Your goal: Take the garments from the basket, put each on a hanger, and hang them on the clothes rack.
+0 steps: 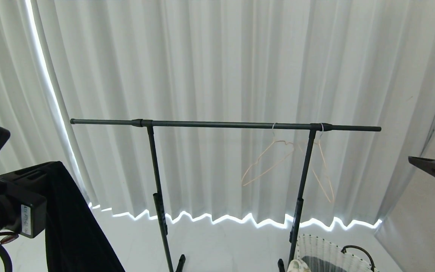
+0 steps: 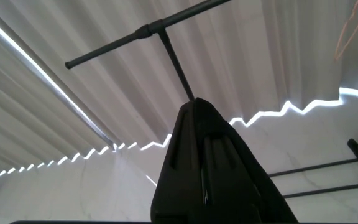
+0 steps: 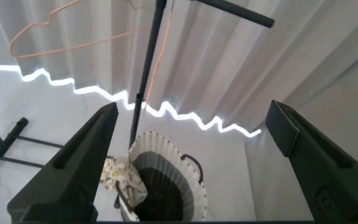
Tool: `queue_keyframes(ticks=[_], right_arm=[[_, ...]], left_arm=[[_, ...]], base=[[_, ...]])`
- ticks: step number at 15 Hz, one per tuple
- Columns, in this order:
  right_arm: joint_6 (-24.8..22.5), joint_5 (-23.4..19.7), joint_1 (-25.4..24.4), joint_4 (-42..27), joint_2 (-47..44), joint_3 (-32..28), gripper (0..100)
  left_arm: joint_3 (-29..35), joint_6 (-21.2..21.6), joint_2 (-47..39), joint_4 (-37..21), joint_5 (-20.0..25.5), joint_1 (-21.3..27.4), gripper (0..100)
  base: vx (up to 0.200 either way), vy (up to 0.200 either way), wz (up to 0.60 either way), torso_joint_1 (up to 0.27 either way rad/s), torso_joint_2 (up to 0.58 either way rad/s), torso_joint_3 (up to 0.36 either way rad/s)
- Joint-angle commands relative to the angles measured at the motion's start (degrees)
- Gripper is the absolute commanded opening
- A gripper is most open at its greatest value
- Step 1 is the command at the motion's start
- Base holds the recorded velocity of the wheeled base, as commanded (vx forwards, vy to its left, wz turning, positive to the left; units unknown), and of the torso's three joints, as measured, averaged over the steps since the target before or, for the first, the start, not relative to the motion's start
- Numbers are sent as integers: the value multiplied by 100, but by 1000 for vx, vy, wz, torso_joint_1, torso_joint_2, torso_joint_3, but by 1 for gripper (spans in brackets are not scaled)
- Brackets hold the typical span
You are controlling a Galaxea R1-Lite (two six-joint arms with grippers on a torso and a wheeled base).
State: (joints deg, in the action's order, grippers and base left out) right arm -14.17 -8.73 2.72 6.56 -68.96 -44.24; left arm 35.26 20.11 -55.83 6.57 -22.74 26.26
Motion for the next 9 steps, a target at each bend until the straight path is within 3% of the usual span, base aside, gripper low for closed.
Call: queue_keyframes(ticks=[1, 5, 9], right_arm=[[10, 3, 1, 3, -135, 21, 100], [19, -6, 1, 47, -355, 346, 100], [204, -6, 1, 777, -680, 970, 100]], left_arm=[[16, 1, -7, 2, -3, 2, 0], [8, 1, -24, 2, -3, 64, 0], [16, 10, -59, 2, -3, 151, 0]], base=[[200, 0, 0, 2, -2, -2], [200, 0, 0, 4, 1, -2], [200, 0, 0, 0, -1, 2]])
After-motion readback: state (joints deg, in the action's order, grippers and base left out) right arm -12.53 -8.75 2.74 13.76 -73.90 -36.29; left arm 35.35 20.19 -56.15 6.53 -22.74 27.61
